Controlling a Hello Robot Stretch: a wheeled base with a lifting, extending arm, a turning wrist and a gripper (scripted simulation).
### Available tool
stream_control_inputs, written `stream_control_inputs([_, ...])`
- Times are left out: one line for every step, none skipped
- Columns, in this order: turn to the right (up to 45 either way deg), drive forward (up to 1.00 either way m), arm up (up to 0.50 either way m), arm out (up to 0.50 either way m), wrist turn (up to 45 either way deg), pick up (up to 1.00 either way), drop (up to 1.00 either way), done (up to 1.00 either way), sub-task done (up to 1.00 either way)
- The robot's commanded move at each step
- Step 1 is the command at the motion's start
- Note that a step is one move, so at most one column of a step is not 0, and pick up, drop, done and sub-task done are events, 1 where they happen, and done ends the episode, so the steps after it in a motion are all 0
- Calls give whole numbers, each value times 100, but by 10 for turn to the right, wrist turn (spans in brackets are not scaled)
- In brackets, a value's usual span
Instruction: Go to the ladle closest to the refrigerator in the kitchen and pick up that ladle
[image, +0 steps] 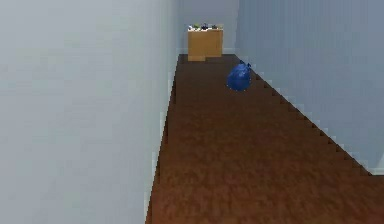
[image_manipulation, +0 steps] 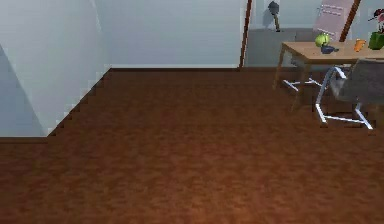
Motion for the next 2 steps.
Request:
stream_control_inputs([450,0,0,0,0,0,0,0,0])
stream_control_inputs([420,0,0,0,0,0,0,0,0])
